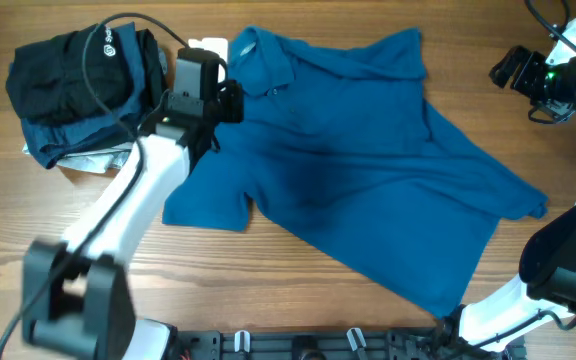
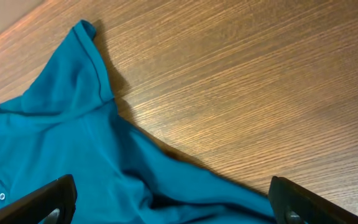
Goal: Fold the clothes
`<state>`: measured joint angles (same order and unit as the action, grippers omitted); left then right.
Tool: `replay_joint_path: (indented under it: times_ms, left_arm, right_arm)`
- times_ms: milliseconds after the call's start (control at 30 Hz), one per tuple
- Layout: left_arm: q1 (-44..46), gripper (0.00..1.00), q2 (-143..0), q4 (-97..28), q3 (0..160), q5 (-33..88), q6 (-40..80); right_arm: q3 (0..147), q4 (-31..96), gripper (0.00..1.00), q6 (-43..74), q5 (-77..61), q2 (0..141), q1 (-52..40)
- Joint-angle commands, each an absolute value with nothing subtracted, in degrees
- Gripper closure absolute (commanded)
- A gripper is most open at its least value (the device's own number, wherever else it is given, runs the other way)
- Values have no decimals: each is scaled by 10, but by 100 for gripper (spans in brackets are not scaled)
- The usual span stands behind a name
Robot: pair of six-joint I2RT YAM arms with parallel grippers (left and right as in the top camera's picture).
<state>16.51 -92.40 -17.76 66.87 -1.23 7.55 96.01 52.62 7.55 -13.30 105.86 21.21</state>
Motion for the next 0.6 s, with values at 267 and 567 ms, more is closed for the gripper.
replay_joint_path:
  times_ms: [267, 567]
  left_arm:
    - [174, 56, -916, -321, 664, 75, 112]
    - [174, 7, -916, -320, 664, 75, 112]
  right_arm:
    - [957, 675, 25, 156, -166, 1061, 214]
    - [854, 597, 96, 167, -72, 1062, 152]
